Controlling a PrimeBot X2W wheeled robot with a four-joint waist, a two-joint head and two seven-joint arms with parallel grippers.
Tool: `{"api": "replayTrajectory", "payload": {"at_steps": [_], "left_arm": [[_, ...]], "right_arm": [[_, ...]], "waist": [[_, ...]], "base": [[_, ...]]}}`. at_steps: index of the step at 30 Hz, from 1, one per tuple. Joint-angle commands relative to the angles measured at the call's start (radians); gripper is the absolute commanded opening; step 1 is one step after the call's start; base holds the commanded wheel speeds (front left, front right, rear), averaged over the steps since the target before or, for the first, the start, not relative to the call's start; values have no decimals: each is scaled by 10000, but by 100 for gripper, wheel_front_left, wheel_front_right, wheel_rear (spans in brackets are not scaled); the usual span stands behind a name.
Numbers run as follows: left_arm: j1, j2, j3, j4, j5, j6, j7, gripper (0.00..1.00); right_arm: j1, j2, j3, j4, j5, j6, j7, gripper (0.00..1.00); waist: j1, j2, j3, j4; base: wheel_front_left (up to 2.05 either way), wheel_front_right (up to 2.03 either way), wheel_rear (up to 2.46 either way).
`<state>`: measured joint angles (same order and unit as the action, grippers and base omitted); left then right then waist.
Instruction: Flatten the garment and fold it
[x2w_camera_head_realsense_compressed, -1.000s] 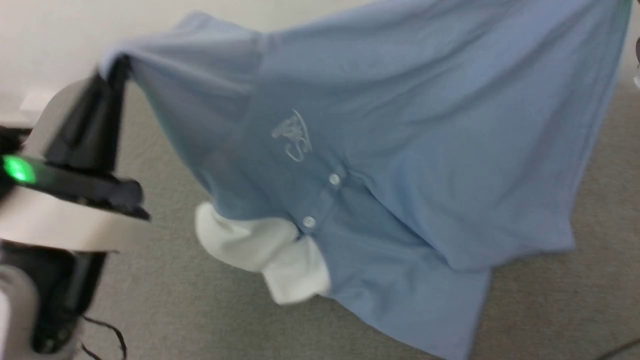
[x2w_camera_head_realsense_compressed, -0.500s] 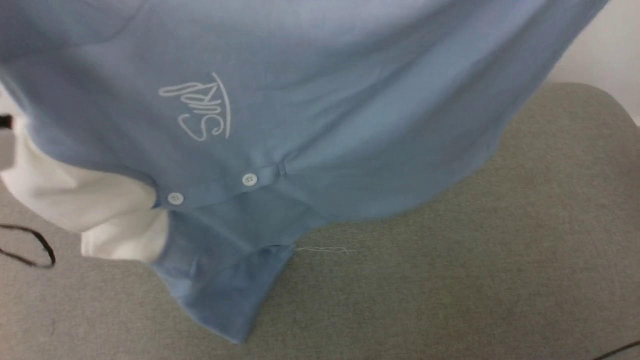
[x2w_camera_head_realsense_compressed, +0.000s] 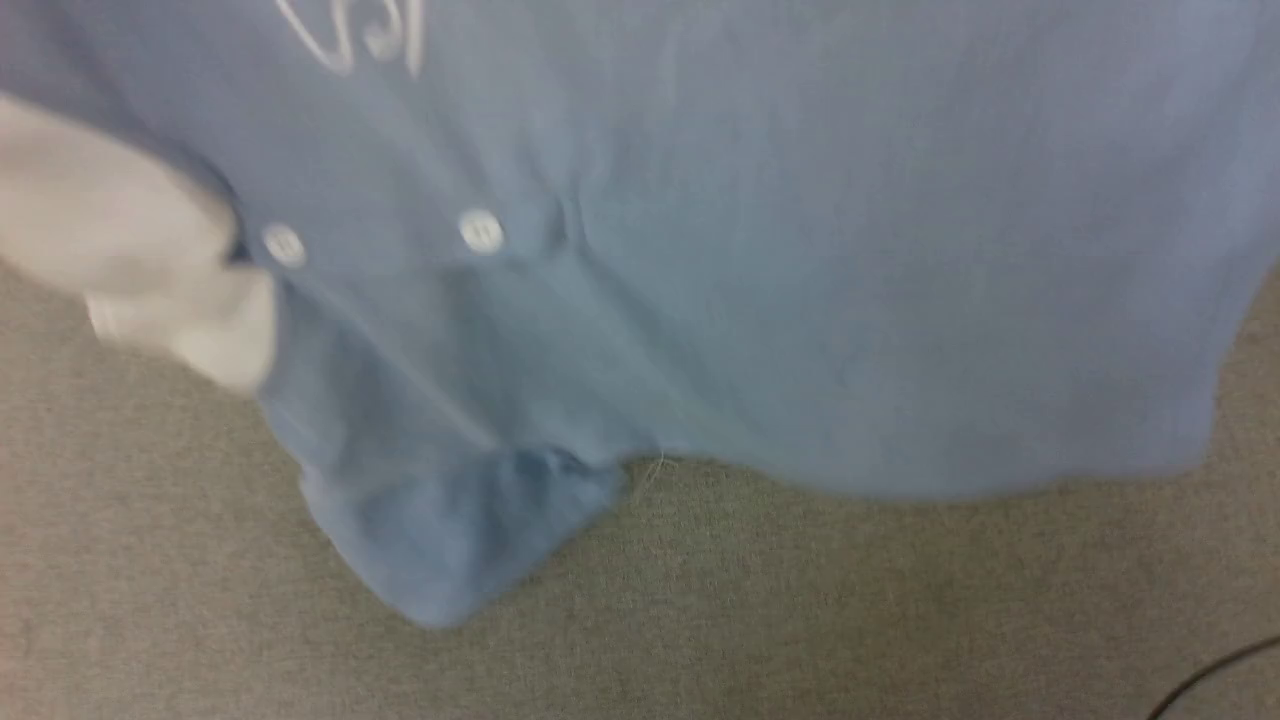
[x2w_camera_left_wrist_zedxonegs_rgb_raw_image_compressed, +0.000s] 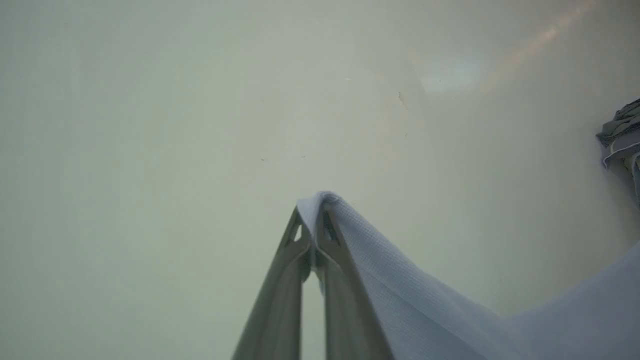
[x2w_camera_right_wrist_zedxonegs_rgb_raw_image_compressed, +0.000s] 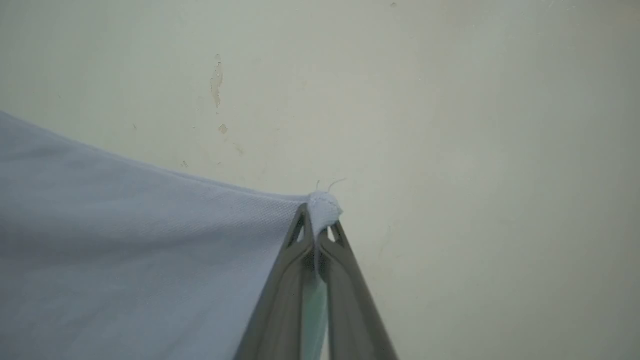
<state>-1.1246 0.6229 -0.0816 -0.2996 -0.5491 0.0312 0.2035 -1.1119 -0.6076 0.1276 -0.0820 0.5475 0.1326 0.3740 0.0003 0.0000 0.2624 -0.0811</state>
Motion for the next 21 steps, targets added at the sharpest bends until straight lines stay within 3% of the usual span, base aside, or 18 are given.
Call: {"api": "replayTrajectory", "payload": {"at_steps": [1,6,14,21], "left_arm": [[-561,14,-104,407,166,-146,-163,0],[-2608,-258,-607,2564,667,-529,-849,0],[-5476,-882,-1005,5423,1482,-715,-2736,0],[-6258,-1388,-1558,7082,1731,-1029,-3783,0]], "right_arm": [[-402,113,89,296,-134,-19,-251,0],[-1954,381,643,1999,-541,-19,-1211,0],[-4231,1069,895,4632,-1358,-19,-3276,0],[-4743,1494,1167,6160,-1422,-19,-4340,0]], "waist": [[-3,0,1331,-164],[-3,0,2282,-264],[-3,0,3204,-234],[-3,0,3515,23]], "base": [[0,0,0],[0,0,0],[0,0,0],[0,0,0]]}}
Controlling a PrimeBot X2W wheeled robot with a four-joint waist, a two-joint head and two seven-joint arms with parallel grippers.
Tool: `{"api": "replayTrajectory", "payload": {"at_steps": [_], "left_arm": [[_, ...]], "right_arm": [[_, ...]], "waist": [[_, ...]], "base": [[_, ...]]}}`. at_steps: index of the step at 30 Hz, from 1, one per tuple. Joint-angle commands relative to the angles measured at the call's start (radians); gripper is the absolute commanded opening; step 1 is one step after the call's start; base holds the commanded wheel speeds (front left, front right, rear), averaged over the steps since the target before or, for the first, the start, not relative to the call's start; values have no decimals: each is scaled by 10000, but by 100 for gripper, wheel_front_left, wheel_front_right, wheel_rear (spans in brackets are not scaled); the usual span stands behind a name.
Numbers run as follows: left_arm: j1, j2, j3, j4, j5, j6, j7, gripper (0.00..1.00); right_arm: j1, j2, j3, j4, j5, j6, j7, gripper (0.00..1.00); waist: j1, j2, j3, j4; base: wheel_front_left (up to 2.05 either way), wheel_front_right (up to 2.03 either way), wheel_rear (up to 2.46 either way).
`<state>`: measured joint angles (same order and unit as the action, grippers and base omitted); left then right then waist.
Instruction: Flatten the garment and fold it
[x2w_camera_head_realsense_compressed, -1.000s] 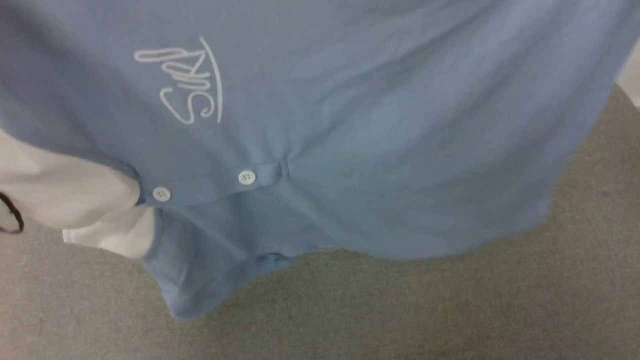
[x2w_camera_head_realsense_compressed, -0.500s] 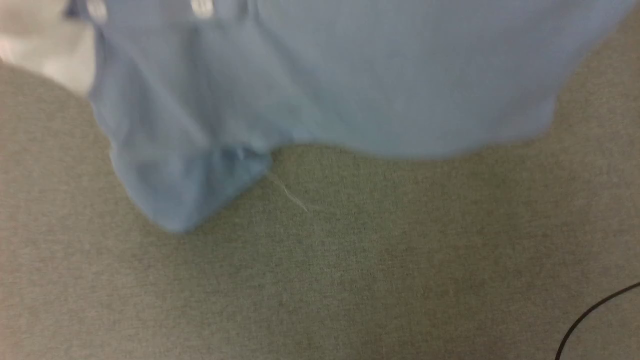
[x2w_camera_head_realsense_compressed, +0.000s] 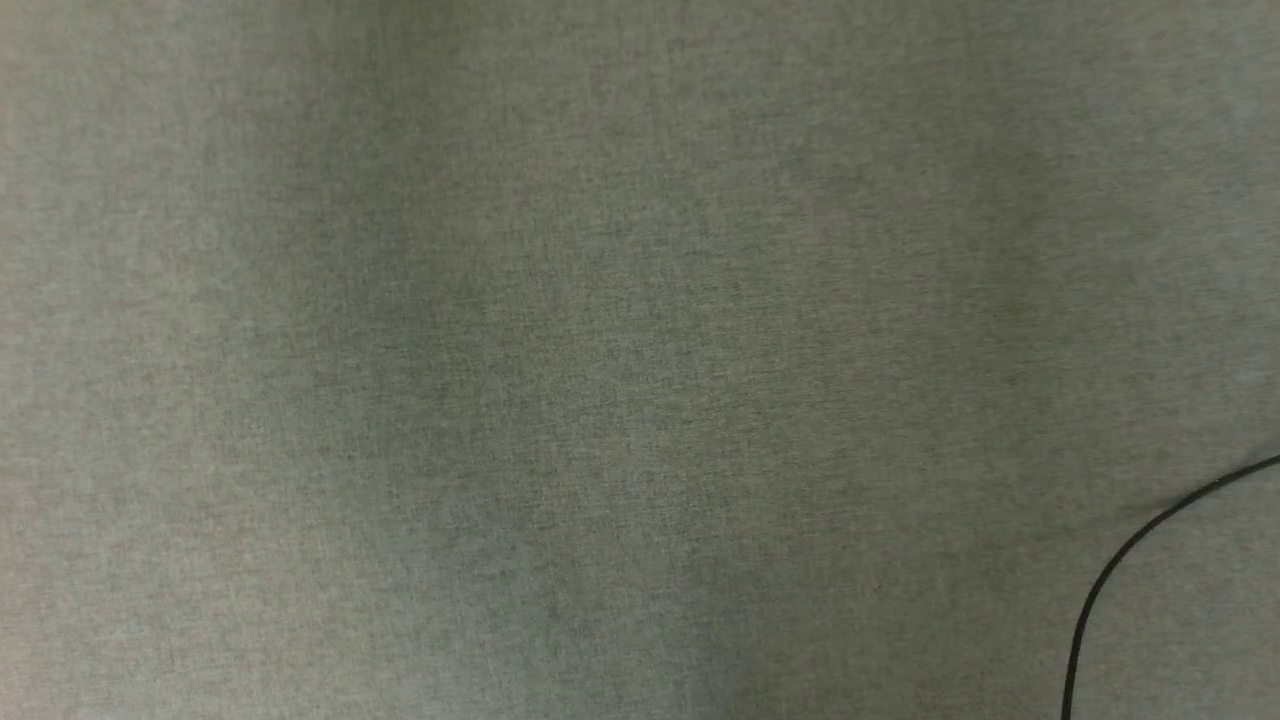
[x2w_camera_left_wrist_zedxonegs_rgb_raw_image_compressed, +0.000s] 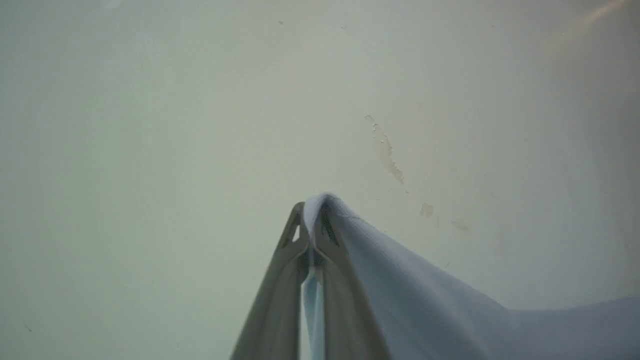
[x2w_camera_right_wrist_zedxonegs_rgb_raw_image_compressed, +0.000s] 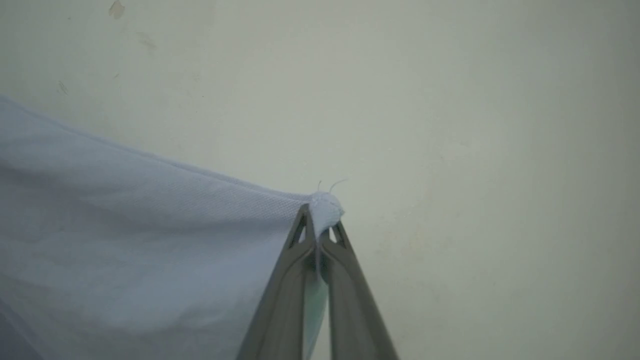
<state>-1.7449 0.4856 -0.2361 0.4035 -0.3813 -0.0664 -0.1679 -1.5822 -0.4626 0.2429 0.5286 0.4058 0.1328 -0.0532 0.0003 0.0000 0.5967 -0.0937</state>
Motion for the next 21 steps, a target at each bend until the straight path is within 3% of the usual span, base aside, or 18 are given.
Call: {"api": "replayTrajectory", "payload": {"at_steps": [1,11,18,21], "left_arm": [[33,-48,-64,200,49,-84,-167,0],[3269,-397,-404,54,-195,-114,-792,0],[7742,-710,-673,-1216,-385,290,-914,0],[9476,-519,-815,-1759,-524,376,-809,0]], "right_arm": [[21,93,59,200,51,-21,-195,0],[2153,424,1015,889,434,-21,-1066,0],[5035,209,1523,697,822,-21,-1461,0],[6327,2,1662,362,985,-21,-1475,0]], "waist": [[-3,0,190,176],[-3,0,-250,580],[-3,0,-1635,1065],[-3,0,-2299,1181]], "base": [[0,0,0],[0,0,0],[0,0,0],[0,0,0]]}}
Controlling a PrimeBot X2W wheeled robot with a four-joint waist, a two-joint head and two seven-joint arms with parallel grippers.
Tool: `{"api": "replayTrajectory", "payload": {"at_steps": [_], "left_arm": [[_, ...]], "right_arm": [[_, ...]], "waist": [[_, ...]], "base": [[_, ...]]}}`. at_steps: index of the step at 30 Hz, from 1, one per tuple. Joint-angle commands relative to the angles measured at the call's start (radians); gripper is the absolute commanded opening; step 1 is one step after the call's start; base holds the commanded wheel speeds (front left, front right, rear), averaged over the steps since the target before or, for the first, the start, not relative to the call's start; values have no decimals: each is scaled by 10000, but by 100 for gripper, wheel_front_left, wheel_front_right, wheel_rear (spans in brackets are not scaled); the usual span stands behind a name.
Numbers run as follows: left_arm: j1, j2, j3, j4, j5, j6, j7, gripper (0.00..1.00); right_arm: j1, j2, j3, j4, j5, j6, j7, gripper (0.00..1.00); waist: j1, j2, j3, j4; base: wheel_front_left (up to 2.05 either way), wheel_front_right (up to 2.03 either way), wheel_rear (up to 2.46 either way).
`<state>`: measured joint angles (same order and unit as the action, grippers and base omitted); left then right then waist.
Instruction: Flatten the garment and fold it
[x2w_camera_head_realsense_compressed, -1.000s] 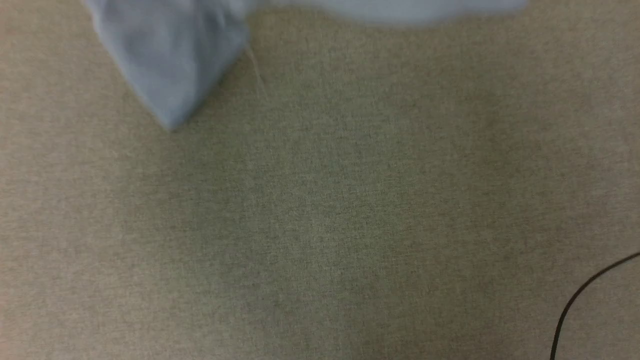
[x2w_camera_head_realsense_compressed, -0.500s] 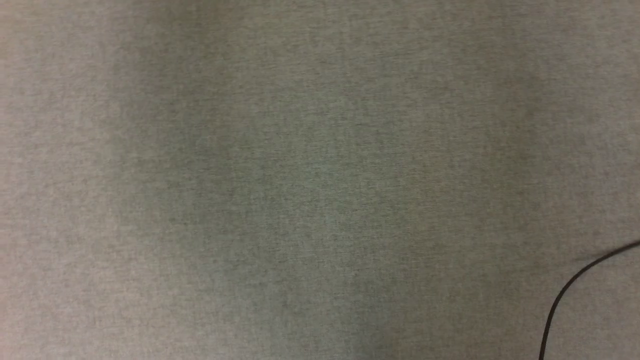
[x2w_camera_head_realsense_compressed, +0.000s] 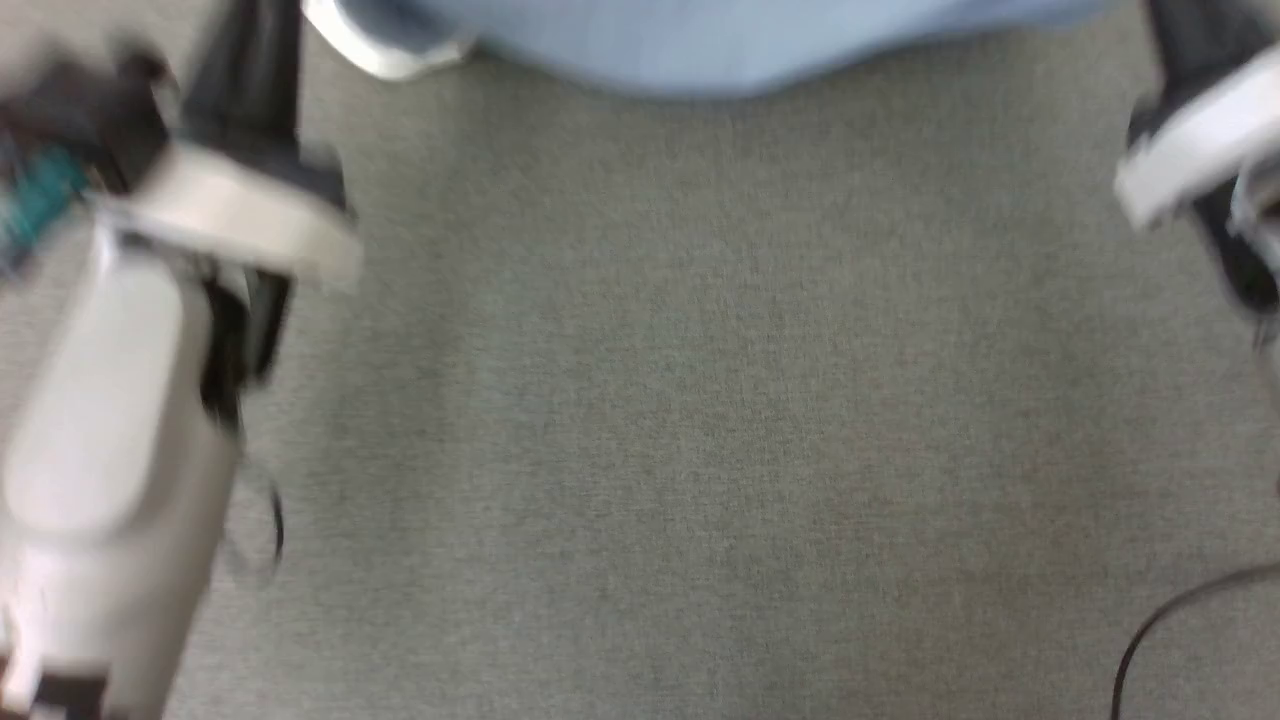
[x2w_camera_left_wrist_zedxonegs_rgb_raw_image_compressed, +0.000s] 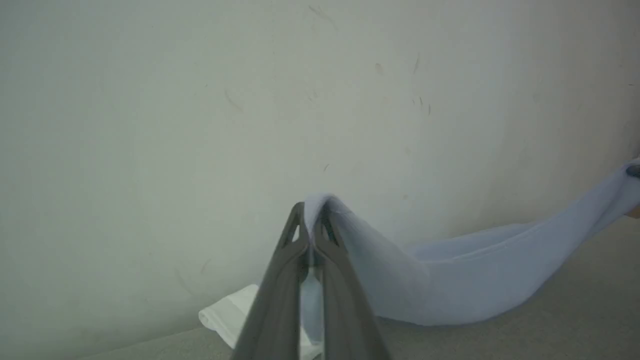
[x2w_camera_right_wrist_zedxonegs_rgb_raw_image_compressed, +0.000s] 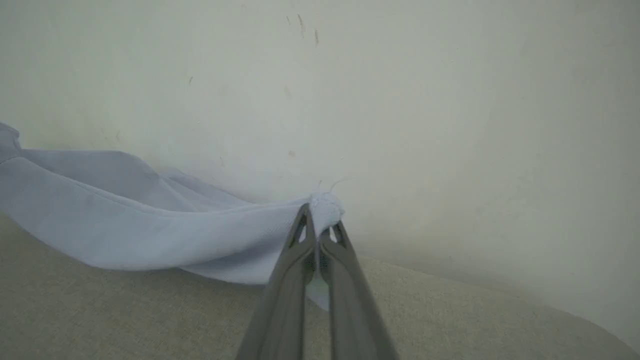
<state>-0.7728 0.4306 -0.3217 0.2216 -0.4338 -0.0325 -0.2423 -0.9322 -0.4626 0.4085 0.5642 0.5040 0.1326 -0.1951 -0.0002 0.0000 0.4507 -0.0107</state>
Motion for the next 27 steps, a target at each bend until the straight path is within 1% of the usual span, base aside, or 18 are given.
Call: {"api": "replayTrajectory", "payload": {"at_steps": [1,4,9,13,16,21,23,27], "left_arm": [[322,122,-6,-142,-63,83,76,0],[1934,548,-166,-766,-178,229,676,0],[4401,1175,-337,-1806,-802,335,1854,0],[5874,1670,-407,-2575,-1272,447,2734,0],[6828,2083,-582,-3250,-1529,530,3543,0],[8285,2768,-734,-4289,-2235,652,4845,0],[8700,3007,-752,-4672,-2409,692,5142,0],[9503,3328,-774,-5214,-2806,779,5530,0]], "right_arm": [[268,-48,10,-113,119,-19,-18,0],[1605,-353,206,-612,340,-19,233,0],[3634,-852,196,-1485,722,-19,767,0],[5046,-1274,84,-2110,822,-19,1451,0],[5943,-1604,-113,-2613,653,-19,2117,0],[7454,-1816,-695,-3644,784,-19,3743,0],[8111,-1963,-944,-4007,771,-19,4532,0],[9366,-1888,-1685,-4765,1249,-19,5968,0]], "waist": [[2,0,-1060,378],[2,0,-1690,479],[2,0,-2529,591],[2,0,-3081,640],[2,0,-3465,664],[2,0,-4002,665],[2,0,-4179,692],[2,0,-4500,696]], "base": [[0,0,0],[0,0,0],[0,0,0],[0,0,0],[0,0,0],[0,0,0],[0,0,0],[0,0,0]]}}
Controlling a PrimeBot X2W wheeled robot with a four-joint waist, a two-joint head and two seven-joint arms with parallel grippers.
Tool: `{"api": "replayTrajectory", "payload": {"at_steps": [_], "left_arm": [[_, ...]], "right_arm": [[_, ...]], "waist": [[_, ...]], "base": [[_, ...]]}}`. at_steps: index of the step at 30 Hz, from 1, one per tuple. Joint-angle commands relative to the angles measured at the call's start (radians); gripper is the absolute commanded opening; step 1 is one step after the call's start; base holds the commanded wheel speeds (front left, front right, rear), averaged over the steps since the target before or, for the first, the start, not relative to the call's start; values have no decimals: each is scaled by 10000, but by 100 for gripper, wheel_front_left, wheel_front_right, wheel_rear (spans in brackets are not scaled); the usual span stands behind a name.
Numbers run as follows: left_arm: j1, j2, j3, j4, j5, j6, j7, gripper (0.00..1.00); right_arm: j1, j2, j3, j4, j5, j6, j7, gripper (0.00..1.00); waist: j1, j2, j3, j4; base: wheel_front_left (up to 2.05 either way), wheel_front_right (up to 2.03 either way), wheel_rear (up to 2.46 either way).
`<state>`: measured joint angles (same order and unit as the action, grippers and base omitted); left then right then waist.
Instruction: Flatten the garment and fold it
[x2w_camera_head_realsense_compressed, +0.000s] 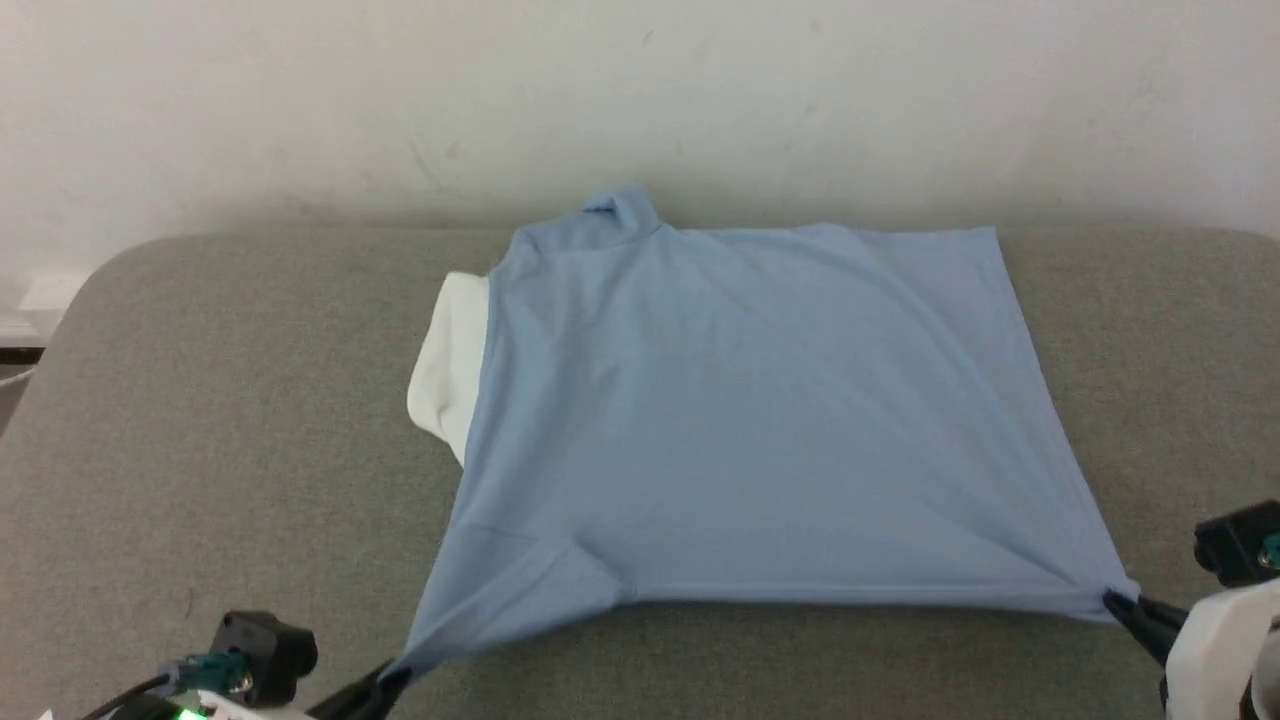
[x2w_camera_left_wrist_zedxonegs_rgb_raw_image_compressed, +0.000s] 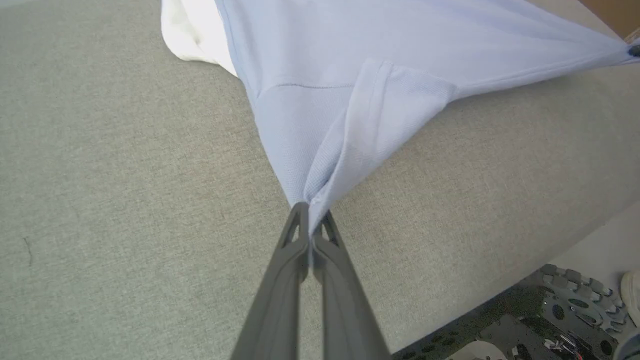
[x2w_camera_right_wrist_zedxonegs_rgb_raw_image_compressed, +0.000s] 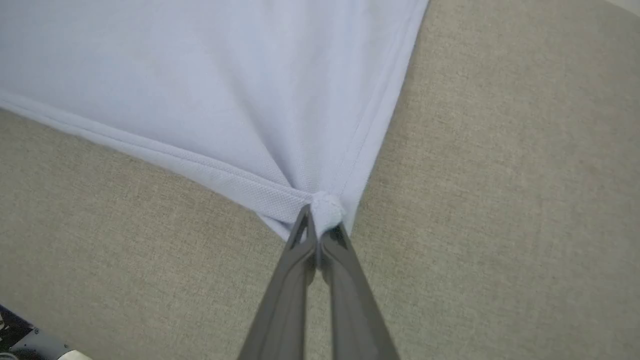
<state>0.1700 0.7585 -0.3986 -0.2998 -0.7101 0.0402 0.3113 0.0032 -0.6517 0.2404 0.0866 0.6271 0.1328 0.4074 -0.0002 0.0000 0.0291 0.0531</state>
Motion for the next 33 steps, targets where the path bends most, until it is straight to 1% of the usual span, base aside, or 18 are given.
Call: {"api": "replayTrajectory", "payload": {"at_steps": [1,6,9,12,16,19,21,24,29,33], "left_arm": [[273,136,-37,-96,-138,68,127,0],[1220,467,-203,-430,-845,226,947,0],[1664,616,-352,-608,-1297,285,1478,0],[1827,646,-467,-840,-1537,248,1722,0],[1528,412,-396,-1013,-1390,155,1335,0],[1038,142,-233,-1090,-1091,33,749,0],[623,-104,-95,-1095,-862,-40,262,0],[-57,-619,101,-1031,-659,-108,-470,0],[-1249,-1448,318,-531,-212,92,-1366,0],[-2133,-1879,201,246,234,262,-1584,0]], "right_arm": [[309,20,-196,-159,85,-21,262,0],[1736,270,-1262,-908,288,-21,1832,0],[2461,470,-1790,-1305,217,-21,2764,0],[3002,722,-2173,-1769,226,-21,3351,0],[3110,987,-2497,-2352,114,-21,3213,0],[2879,1079,-2676,-2653,75,-21,2787,0],[2610,1130,-2823,-2815,106,-21,2364,0],[2136,1245,-3006,-2917,193,-21,1784,0],[1243,1297,-3086,-2573,-49,-21,1019,0],[446,1392,-2892,-1892,-455,-21,547,0]], "waist": [[2,0,-360,62],[2,0,-606,80],[2,0,-638,81],[2,0,-648,107],[2,0,-565,126],[2,0,-399,133],[2,0,-225,131],[2,0,92,104],[2,0,814,-34],[2,0,1380,-164]], "base": [[0,0,0],[0,0,0],[0,0,0],[0,0,0],[0,0,0],[0,0,0],[0,0,0],[0,0,0],[0,0,0],[0,0,0]]}}
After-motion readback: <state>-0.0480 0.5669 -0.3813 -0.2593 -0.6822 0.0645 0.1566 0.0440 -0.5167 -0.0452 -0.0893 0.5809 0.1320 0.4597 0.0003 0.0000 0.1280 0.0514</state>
